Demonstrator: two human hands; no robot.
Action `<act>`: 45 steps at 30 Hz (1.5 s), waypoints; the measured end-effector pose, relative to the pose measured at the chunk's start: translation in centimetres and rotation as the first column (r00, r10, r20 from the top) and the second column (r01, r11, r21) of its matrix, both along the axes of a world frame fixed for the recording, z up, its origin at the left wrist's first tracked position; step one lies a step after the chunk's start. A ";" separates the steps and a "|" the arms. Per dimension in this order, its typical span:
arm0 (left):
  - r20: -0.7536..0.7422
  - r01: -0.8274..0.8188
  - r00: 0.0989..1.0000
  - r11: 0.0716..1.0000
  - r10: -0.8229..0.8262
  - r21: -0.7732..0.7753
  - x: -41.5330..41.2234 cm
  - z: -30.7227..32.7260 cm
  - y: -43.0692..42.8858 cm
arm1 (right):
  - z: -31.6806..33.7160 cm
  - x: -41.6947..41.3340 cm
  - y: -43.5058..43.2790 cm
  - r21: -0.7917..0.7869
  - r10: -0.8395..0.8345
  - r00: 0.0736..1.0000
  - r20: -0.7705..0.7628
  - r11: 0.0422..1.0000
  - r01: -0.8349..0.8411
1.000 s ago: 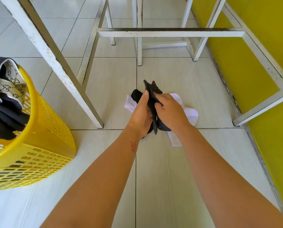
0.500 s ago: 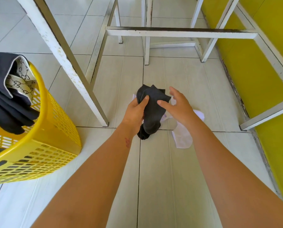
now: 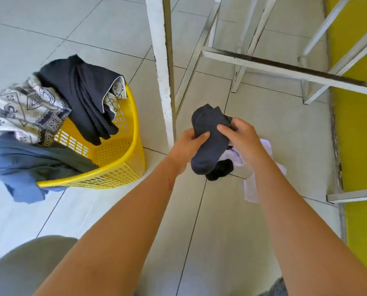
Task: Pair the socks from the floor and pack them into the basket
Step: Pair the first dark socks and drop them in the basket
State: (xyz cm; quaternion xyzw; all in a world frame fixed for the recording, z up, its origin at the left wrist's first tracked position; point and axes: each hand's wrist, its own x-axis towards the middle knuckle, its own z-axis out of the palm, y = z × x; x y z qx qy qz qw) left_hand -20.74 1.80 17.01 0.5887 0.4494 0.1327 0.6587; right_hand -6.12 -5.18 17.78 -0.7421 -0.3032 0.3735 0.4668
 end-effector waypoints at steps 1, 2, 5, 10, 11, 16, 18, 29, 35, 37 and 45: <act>-0.036 -0.008 0.999 0.999 0.009 0.050 -0.8 0.6 -0.1 | 0.5 -0.7 0.3 -0.009 0.024 1.000 -0.018 1.000 -0.024; -0.070 -0.015 0.997 0.994 0.023 0.104 -1.6 1.4 -0.2 | 1.0 -1.6 0.6 -0.011 0.047 0.998 -0.043 0.999 -0.048; -0.167 -0.034 0.982 0.954 0.087 0.298 -4.3 4.3 -0.2 | 2.2 -4.5 1.1 0.012 0.089 0.983 -0.160 0.996 -0.088; -0.089 -0.085 0.987 0.897 0.137 0.434 -9.7 8.8 1.0 | 4.0 -9.2 2.9 0.124 0.196 0.926 -0.322 0.979 -0.164; -0.089 -0.099 0.984 0.880 0.157 0.464 -10.8 9.5 1.3 | 4.6 -10.3 3.5 0.130 0.213 0.924 -0.318 0.975 -0.180; -0.129 -0.216 0.940 0.842 0.316 0.494 -16.8 11.1 4.7 | 4.9 -16.2 6.5 0.110 0.214 0.974 0.072 0.969 -0.221; -0.166 -0.273 0.907 0.839 0.388 0.471 -18.9 10.7 6.3 | 4.0 -17.8 7.6 0.076 0.233 0.892 0.387 0.956 -0.283; -0.690 0.152 0.723 0.982 -0.033 0.113 -21.8 2.8 14.9 | -0.1 -20.9 9.7 -0.244 0.364 0.484 0.796 0.924 -0.293; -0.789 0.371 0.579 0.928 -0.205 0.030 -19.7 -1.7 16.1 | -0.3 -21.1 9.8 -0.228 0.341 0.499 0.796 0.934 -0.274; -0.803 0.401 0.553 0.916 -0.224 0.020 -19.2 -3.0 16.4 | -0.5 -21.1 9.9 -0.229 0.341 0.503 0.794 0.934 -0.273; -0.813 0.495 0.492 0.868 -0.311 -0.032 -18.9 -6.4 15.9 | -0.7 -21.2 10.0 -0.187 0.303 0.541 0.785 0.948 -0.259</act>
